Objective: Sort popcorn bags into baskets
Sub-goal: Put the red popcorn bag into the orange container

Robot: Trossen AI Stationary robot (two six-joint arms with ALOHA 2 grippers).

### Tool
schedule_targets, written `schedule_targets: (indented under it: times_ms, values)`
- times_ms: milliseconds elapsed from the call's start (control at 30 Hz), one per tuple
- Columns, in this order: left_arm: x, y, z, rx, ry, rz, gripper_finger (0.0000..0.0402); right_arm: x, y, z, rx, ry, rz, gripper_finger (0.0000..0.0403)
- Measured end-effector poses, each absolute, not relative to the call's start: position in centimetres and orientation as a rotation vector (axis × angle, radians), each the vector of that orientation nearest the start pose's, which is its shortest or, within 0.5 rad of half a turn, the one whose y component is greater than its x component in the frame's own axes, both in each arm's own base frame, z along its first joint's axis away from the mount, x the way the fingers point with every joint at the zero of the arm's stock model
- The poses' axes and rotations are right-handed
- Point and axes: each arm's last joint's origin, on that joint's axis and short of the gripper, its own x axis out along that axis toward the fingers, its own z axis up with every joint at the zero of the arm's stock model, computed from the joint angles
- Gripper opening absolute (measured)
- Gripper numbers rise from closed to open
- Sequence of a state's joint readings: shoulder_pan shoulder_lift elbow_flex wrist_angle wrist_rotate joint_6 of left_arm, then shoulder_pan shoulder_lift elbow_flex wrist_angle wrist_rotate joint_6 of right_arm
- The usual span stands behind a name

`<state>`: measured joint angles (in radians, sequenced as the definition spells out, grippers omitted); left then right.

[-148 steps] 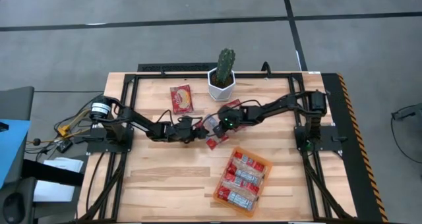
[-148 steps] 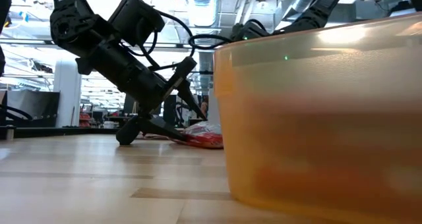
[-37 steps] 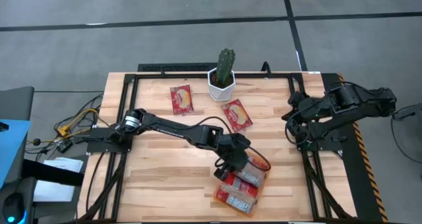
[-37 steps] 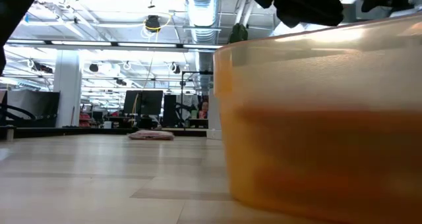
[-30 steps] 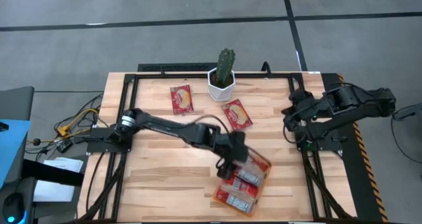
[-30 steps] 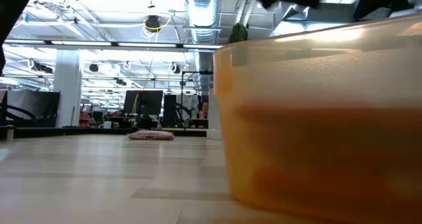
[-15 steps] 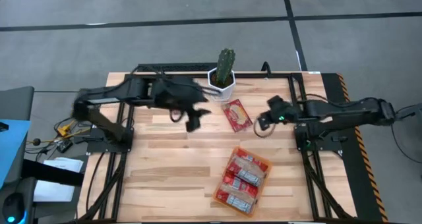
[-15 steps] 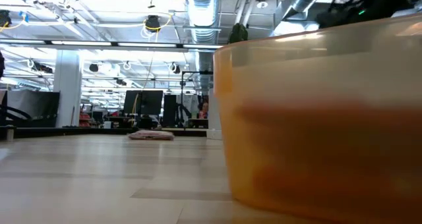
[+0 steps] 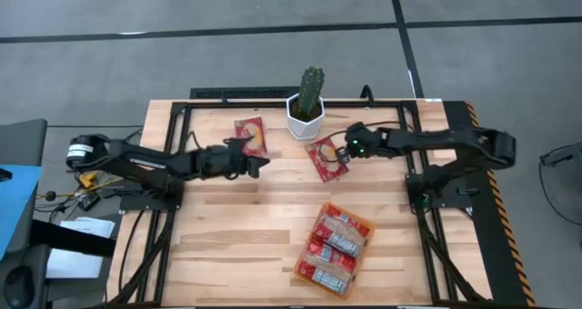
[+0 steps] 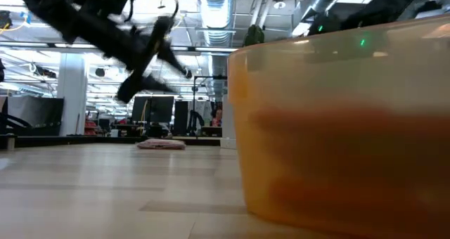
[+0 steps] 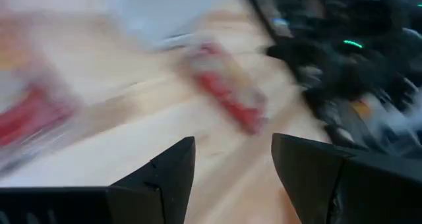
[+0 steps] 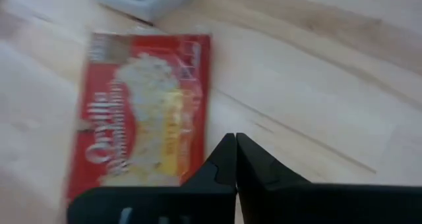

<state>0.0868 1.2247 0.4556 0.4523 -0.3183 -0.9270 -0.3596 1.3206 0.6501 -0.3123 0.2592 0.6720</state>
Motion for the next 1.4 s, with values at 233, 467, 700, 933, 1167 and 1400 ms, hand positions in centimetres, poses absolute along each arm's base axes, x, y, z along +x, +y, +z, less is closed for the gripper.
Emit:
schedule_targets:
  times_ms: [233, 467, 700, 933, 1167, 1400]
  values:
    - [23.9, 3.0, 15.6, -0.992, 0.16, 0.656, 0.019, 24.1, -10.0, 12.7, 0.648, 0.851, -0.91, 0.0023]
    - [26.2, 3.1, 12.7, -1.047, 0.233, 0.709, 0.019, 26.0, -10.1, 11.3, 0.623, 0.872, -0.897, 0.002]
    - [29.0, 2.9, 10.2, -1.097, 0.255, 0.704, 0.019, 27.9, -9.1, 12.0, 0.629, 0.835, -0.846, 0.0027]
    - [30.6, 2.9, 10.8, -1.048, 0.255, 0.676, 0.0216, 29.3, -7.7, 12.6, 0.707, 0.737, -0.717, 0.0012]
    - [31.2, 3.0, 11.2, -1.072, 0.241, 0.702, 0.0253, 31.6, -6.6, 14.6, 0.635, 0.577, -0.468, 0.0025]
    - [31.3, 1.8, 11.4, -1.079, 0.273, 0.634, 0.0257, 30.0, -6.4, 17.3, 0.608, 0.642, -0.526, 0.0008]
